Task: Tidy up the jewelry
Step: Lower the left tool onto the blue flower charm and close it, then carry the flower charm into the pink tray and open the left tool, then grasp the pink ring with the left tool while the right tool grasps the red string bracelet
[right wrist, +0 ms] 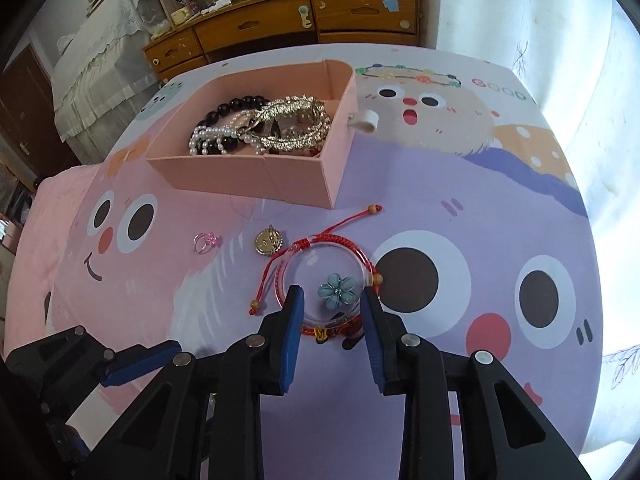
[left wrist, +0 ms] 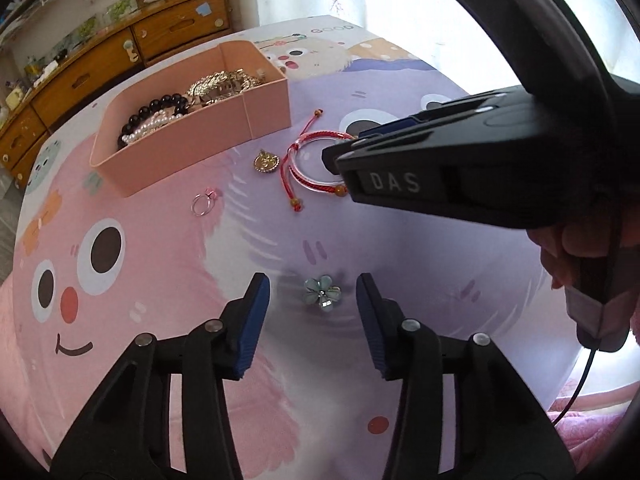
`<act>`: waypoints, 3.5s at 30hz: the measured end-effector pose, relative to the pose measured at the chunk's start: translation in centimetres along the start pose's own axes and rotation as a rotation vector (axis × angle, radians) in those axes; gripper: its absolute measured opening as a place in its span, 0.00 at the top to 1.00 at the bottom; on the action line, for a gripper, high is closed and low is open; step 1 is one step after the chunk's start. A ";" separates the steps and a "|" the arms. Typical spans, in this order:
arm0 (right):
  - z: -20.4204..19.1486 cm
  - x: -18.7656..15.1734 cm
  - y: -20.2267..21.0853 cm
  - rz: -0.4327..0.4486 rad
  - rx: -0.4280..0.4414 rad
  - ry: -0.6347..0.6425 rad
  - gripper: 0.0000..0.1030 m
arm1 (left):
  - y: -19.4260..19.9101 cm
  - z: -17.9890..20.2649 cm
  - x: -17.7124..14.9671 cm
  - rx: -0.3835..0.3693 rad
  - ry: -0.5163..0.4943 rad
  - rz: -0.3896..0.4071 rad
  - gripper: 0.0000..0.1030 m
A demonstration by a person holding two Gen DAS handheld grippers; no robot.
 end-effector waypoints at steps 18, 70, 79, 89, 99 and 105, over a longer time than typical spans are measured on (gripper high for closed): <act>-1.0 -0.3 -1.1 -0.009 -0.012 0.099 0.80 | -1.4 0.9 0.0 0.041 -0.072 -0.018 0.83; -4.2 10.9 6.8 0.266 0.030 0.059 0.48 | 6.7 -16.2 14.1 0.158 0.242 0.261 0.46; -1.2 7.1 8.0 0.213 0.015 -0.001 0.23 | 7.1 -17.0 11.6 0.142 0.321 0.204 0.45; -0.1 0.4 6.4 0.099 -0.056 0.023 0.18 | 4.0 -15.2 7.5 0.000 0.403 0.024 0.45; -0.5 -3.2 1.9 0.036 -0.112 0.031 0.18 | 0.8 -11.6 5.3 0.007 0.321 -0.074 0.45; 0.2 -2.8 0.0 0.066 -0.100 0.026 0.18 | -0.9 -10.0 4.6 0.016 0.285 -0.103 0.45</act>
Point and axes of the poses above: each gripper's, at about its wrist camera, not at the fingertips, and y roughly against the way its jaws point, z to its right, x to its top, the point moved 6 cm from there along -y, roughly the way its jaws point, and after that the axes turned 2 degrees about -x, right-handed, at the moved point
